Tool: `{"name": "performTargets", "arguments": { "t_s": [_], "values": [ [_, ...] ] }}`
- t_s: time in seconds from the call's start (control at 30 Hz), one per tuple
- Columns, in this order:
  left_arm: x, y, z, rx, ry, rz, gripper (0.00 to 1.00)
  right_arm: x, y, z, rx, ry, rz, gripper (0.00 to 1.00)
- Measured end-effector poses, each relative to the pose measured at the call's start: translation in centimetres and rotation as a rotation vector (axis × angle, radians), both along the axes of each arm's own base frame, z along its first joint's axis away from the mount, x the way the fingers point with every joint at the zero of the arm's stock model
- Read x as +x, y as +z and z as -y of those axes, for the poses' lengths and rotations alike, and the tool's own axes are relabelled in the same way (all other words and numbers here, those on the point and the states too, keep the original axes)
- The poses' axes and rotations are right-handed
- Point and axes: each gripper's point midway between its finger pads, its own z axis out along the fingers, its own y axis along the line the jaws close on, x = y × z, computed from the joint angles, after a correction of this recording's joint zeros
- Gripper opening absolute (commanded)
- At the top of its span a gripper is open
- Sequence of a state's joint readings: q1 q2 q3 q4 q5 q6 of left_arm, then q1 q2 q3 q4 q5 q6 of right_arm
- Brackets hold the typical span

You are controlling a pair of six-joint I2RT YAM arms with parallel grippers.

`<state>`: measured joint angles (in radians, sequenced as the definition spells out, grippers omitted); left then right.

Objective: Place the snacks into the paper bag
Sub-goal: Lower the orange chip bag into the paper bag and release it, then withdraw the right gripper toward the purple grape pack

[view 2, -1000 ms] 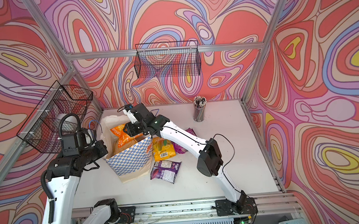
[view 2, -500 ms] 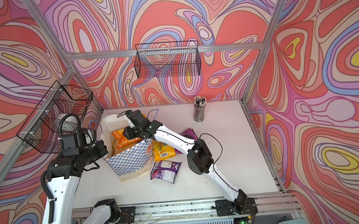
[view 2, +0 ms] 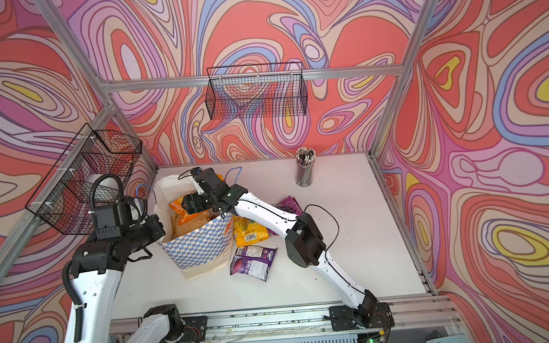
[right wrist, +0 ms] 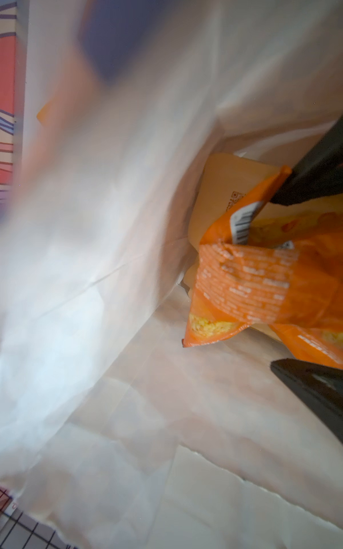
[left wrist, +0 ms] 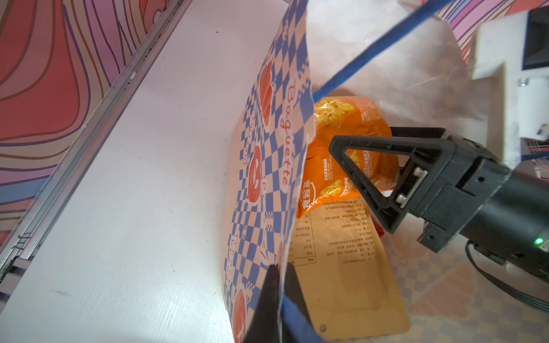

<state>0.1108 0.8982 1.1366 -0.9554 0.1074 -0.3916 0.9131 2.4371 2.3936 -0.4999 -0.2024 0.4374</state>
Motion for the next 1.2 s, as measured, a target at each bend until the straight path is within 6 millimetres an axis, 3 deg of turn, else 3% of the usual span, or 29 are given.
{"name": "performTargets", "arguments": {
  "t_s": [0.07, 0.13, 0.23, 0.53, 0.73, 0.87, 0.97, 1.1, 1.2],
  "values": [
    [0.0, 0.0, 0.0, 0.0, 0.0, 0.001, 0.0, -0.3, 0.3, -0.1, 0.002, 0.006, 0.006, 0.89],
    [0.0, 0.0, 0.0, 0.0, 0.0, 0.001, 0.0, -0.6, 1.2, -0.2, 0.01, 0.013, 0.017, 0.98],
    [0.0, 0.0, 0.0, 0.0, 0.0, 0.001, 0.0, -1.2, 3.8, 0.1, 0.027, 0.013, 0.057, 0.98],
    [-0.1, 0.0, 0.0, 0.0, 0.0, -0.001, 0.0, -3.4, 15.3, 2.6, 0.149, -0.001, 0.194, 0.98],
    [-0.1, 0.0, 0.0, 0.0, 0.0, -0.001, 0.0, -5.2, 21.7, 5.9, 0.187, -0.022, 0.28, 0.99],
    [-0.1, 0.0, 0.0, 0.0, 0.001, -0.002, 0.0, -6.0, 24.7, 9.5, 0.156, -0.088, 0.337, 0.98],
    [-0.1, 0.0, 0.0, 0.0, 0.001, -0.002, 0.0, -6.3, 25.6, 13.0, 0.117, -0.149, 0.349, 0.99],
    [-0.2, 0.0, 0.0, 0.001, 0.002, 0.001, 0.0, -5.3, 24.3, 20.0, 0.044, -0.283, 0.321, 0.98],
    [-0.2, 0.1, 0.0, 0.001, 0.001, 0.001, 0.0, -3.7, 22.3, 26.7, -0.001, -0.433, 0.273, 0.98]
  ]
}}
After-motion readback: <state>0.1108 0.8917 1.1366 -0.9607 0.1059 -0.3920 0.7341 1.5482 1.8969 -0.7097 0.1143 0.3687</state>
